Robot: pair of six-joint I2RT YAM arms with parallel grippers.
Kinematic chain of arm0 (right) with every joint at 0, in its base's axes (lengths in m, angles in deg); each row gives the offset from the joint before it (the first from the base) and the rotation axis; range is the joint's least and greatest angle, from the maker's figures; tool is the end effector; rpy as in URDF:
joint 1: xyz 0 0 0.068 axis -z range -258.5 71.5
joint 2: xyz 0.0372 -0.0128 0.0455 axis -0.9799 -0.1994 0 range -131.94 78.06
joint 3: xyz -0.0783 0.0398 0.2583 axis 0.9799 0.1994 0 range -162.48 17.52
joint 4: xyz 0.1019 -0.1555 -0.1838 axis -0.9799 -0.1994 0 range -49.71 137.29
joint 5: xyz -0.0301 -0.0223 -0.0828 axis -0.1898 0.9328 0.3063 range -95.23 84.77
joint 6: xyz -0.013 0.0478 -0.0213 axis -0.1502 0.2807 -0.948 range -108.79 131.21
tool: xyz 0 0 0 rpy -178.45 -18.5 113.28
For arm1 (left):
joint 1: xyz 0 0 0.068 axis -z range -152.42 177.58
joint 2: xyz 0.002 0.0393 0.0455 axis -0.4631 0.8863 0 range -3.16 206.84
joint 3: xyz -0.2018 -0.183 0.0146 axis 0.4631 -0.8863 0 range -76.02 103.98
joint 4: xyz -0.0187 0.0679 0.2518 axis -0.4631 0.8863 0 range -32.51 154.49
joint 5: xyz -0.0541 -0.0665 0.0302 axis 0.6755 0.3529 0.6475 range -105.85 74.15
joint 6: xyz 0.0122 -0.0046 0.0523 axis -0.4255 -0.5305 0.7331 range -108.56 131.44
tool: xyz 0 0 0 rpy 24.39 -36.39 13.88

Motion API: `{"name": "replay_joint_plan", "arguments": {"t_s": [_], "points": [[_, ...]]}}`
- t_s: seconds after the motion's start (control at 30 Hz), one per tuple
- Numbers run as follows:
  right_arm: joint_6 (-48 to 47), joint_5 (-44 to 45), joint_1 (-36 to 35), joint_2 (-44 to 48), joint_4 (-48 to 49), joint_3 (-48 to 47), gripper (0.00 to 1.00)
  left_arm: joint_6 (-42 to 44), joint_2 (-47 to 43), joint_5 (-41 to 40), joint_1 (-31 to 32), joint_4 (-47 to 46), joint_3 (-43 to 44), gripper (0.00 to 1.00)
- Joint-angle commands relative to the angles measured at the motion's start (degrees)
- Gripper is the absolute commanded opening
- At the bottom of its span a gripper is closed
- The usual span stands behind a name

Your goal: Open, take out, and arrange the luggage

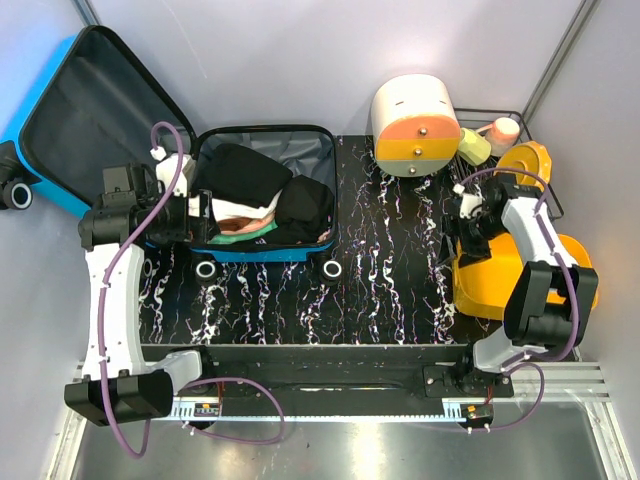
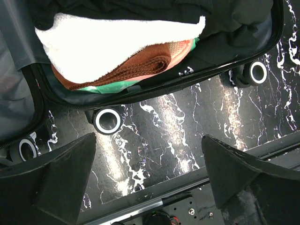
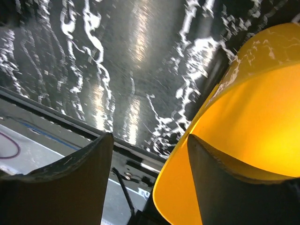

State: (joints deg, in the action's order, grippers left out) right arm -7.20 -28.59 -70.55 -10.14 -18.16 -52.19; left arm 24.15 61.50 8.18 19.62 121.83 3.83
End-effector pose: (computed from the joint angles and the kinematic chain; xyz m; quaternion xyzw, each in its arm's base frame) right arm 0.2735 -0.0239 0.2506 -0.0998 0.9729 0.1850 0.0965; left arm 0.1975 0.0131 0.3936 0.1105 0.9128 -0.1307 0.3708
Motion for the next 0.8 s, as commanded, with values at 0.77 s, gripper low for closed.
{"name": "replay_joint_plan", "arguments": {"t_s": [0.77], "points": [[22.29,-14.00,-41.51,1.72,25.12,6.18,0.40,-2.34,0.11,-0.48,0.41,-4.57,4.87,0.99]]}}
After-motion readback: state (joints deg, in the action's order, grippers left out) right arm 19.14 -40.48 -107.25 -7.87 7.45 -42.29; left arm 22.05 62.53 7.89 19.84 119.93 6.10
